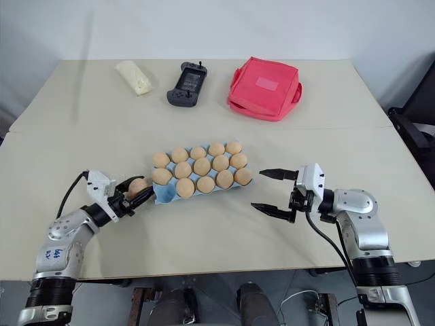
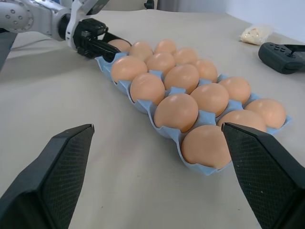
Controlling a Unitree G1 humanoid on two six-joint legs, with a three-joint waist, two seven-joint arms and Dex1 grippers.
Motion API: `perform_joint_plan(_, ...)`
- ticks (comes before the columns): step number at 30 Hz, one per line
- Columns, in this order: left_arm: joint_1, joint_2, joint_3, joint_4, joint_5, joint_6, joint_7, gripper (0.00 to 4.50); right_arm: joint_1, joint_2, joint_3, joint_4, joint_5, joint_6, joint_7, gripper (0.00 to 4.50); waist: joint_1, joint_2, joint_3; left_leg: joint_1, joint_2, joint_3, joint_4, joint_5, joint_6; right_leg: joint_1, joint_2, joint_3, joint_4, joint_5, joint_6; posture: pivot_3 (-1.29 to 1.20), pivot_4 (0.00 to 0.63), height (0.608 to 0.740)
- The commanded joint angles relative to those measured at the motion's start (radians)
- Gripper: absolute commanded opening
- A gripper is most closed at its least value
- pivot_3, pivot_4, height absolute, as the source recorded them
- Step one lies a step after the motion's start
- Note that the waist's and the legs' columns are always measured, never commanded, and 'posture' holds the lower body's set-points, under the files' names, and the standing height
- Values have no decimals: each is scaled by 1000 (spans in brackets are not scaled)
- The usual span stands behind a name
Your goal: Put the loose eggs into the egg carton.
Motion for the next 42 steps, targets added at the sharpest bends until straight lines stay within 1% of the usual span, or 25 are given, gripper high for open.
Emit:
perform_joint_plan(1,54,32,57,-87,-52,-38,-52,2000,7,3,-6,-42,16,-3,-6,4500,0,0,0,0,0,0,0,0,0,0,0,0,0,0,0,0,150,740)
perform_joint_plan(4,82,50,48,-182,-93,-13,-97,2000,9,3,-4,-40,11,-4,-7,4500,2,0,0,0,0,0,0,0,0,0,0,0,0,0,0,0,150,740)
perform_joint_plan(8,49,48,-4,-239,-99,15,-110,2000,8,4,-1,-37,5,-6,-10,4500,11,0,0,0,-2,-1,0,1,2,2,-2,-1,0,0,1,0,150,740)
perform_joint_plan(11,-3,35,-45,-229,-80,27,-104,2000,8,6,3,-38,2,-8,-12,4500,10,0,0,0,-4,-1,0,2,3,2,-3,-1,0,2,2,0,150,740)
perform_joint_plan(14,-86,17,-110,-155,-38,25,-106,2000,11,7,5,-44,-1,-7,-19,4500,10,0,0,0,-4,-1,0,2,4,2,-3,0,0,2,3,0,150,740)
perform_joint_plan(17,-122,7,-159,-113,-15,22,-129,2000,18,11,7,-55,-3,-4,-29,4500,7,0,0,0,-4,-2,0,2,4,2,-3,0,0,2,3,0,150,740)
perform_joint_plan(19,-127,9,-180,-103,-8,15,-149,2741,25,12,9,-65,-3,-2,-34,4500,2,0,0,0,-4,-1,0,2,4,1,-2,0,-1,2,3,0,150,740)
perform_joint_plan(20,-125,10,-178,-101,1,5,-141,2991,27,12,9,-68,-2,-1,-37,4500,2,0,0,0,-4,-1,0,2,3,1,-2,0,-1,2,3,0,150,740)
perform_joint_plan(23,-92,33,-138,-135,-18,14,-139,3937,35,11,7,-77,1,0,-45,4500,1,0,0,0,-2,-1,-1,3,2,1,-1,0,0,2,3,0,150,740)
perform_joint_plan(25,-60,53,-95,-175,-50,30,-138,4464,37,8,6,-77,1,-3,-49,4500,-2,0,0,0,-2,-1,0,3,2,0,0,1,0,2,3,0,150,740)
perform_joint_plan(30,28,140,11,-261,-99,64,-159,4464,36,0,-1,-63,2,-13,-45,4500,1,0,0,0,-2,-1,0,4,2,0,-1,1,0,2,3,0,150,740)
perform_joint_plan(35,100,211,115,-257,-111,63,-173,4464,19,-13,-11,-16,-5,-28,-29,4500,3,0,0,0,-3,-1,-2,3,3,1,-3,0,0,2,2,0,150,740)
perform_joint_plan(39,145,219,179,-212,-97,51,-154,4464,-5,-19,-21,39,-14,-45,-27,4500,2,0,0,0,-4,-1,-2,3,3,1,-4,0,-1,2,2,0,150,740)
perform_joint_plan(42,178,217,200,-199,-73,33,-134,4464,-20,-18,-30,72,-18,-56,-30,4500,1,0,0,0,-3,-1,-3,3,3,0,-3,0,-1,2,1,0,150,740)
